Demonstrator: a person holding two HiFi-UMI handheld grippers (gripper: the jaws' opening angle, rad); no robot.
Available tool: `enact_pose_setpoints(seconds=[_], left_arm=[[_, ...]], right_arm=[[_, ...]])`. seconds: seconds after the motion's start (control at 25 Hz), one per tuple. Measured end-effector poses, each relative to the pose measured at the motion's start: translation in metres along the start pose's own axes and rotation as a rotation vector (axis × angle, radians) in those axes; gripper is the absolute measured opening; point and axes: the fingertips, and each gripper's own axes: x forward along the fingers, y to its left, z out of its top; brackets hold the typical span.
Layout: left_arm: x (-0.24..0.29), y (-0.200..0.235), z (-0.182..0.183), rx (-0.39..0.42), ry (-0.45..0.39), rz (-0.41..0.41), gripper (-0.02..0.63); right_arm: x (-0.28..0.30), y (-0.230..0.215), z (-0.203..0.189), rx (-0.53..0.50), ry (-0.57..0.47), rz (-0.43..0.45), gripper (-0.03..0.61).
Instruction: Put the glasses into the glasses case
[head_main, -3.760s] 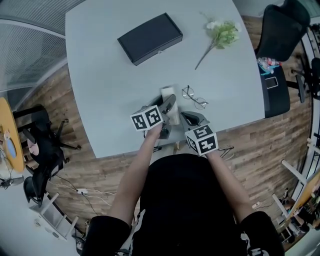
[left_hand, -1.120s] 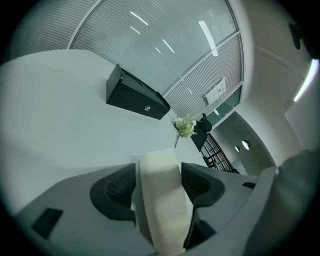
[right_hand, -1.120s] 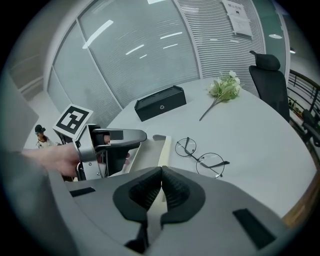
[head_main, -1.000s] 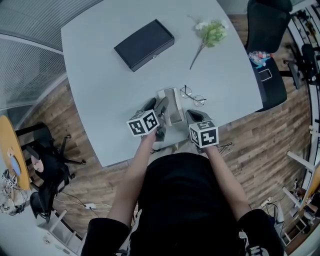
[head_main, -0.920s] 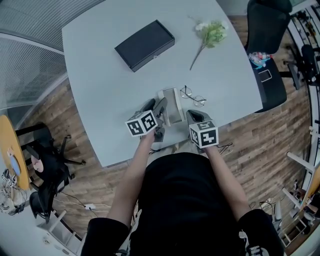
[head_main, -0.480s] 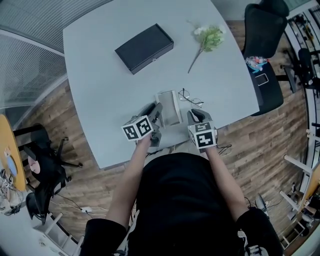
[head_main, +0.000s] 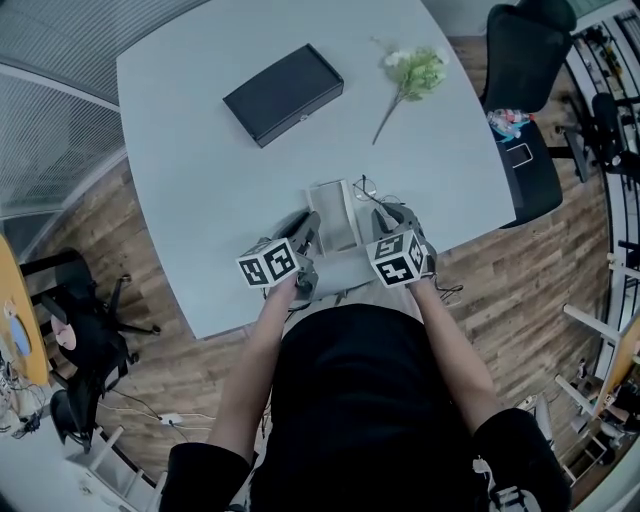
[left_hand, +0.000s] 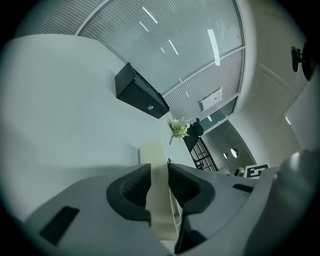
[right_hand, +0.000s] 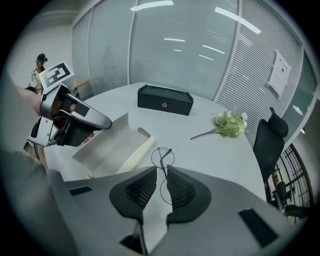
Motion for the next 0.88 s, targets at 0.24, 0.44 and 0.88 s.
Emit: enact_pose_setpoints(seconds=[0.24,0.44,0.88], left_arm=[[-0.004,0.003,-0.003,-0.016,0.021,-0.024,0.118],[-0.005,0.004,-0.008,-0.016,0.047,-0.024,0.117],[-0.006,0.002,-0.017,-0.005,0.075,-0.028,0.112]], right_arm=[[0.019,0.005,0.002,-0.103,0.018,-0.005,0.078],[0.034,0.002,-0.004,-0.147,0.047,-0.01,0.078],[0.043,-0.003,-0.009,-0.126,0.052,-0.022,0.038]])
